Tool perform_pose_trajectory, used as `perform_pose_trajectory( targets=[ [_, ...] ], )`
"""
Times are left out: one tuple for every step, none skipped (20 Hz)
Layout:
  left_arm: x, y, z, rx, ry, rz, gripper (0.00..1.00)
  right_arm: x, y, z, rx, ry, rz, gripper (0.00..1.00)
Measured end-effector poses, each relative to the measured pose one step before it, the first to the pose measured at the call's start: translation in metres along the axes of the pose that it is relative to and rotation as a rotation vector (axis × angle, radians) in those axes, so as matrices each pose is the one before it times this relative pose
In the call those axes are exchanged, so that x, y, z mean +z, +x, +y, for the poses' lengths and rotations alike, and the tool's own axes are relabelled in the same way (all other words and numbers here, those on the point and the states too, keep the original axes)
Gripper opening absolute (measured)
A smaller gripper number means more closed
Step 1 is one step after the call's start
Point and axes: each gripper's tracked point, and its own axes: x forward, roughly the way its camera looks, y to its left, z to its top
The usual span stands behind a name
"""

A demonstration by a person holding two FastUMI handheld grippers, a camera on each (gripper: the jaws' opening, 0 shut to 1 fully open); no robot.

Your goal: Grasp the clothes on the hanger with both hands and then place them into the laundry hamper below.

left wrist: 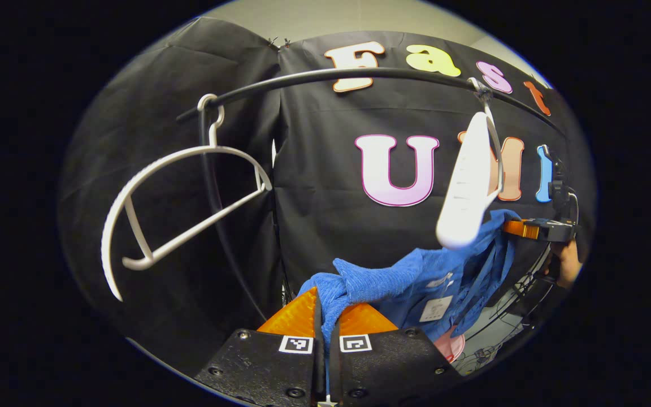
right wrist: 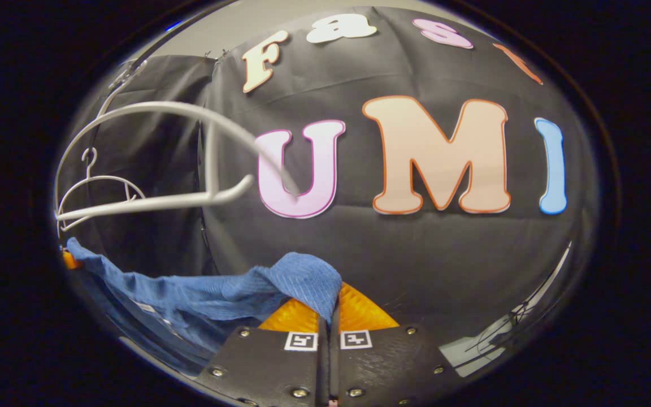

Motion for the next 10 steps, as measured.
perform_pose_trajectory(
  targets=[
    [0.00618, -0.00099, 0.00051, -0.00859, -0.00428, -0.0002, 0.03, -0.00731, -0.00383, -0.00182, -0.00502, -0.00895, 0.00562, 0.01],
    [0.00306, -0.00107, 0.002, 0.00199, 0.00398, 0.0092, 0.03, -0.00835, -0.00256, -0.00023, 0.00209, -0.00148, 0.01414, 0.0],
    [0.00249, -0.00214, 0.00217, 0.00281, 0.00543, 0.0054, 0.04, -0.00797, -0.00394, 0.00038, 0.00408, 0.0083, 0.01269, 0.0],
    [-0.0016, 0.00172, -0.00292, -0.0052, 0.00097, 0.00759, 0.03, -0.00652, -0.00542, 0.00134, 0.00431, 0.0075, 0.00606, 0.01],
    [0.00018, 0.00259, -0.00399, -0.00627, 0.00435, 0.00784, 0.03, -0.00342, -0.00551, 0.00013, 0.00083, 0.00333, -0.00046, 0.01],
    [-0.00097, 0.00322, 0.00014, -0.00545, 0.00679, 0.00735, 0.03, -0.00445, -0.00538, 0.00004, -0.00009, 0.00093, 0.00139, 0.0],
    [0.00044, 0.00156, -0.00035, -0.00392, 0.00685, 0.00931, 0.03, -0.00445, -0.0045, -0.00073, -0.00124, 0.00221, 0.00525, 0.0],
    [0.00041, 0.00047, -0.00132, -0.00821, 0.00107, -0.00141, 0.03, -0.00488, -0.00522, -0.00074, -0.0007, 0.00432, 0.00596, 0.01],
    [0.00301, 0.00192, -0.00213, -0.0083, -0.00008, -0.00211, 0.03, -0.00215, -0.00497, -0.00005, 0.00076, 0.00487, 0.00579, 0.01],
    [0.00216, 0.00124, -0.00157, -0.00618, 0.00072, 0.0002, 0.04, -0.00127, -0.00534, 0.00032, 0.0034, 0.00445, 0.00573, 0.01]
  ],
)
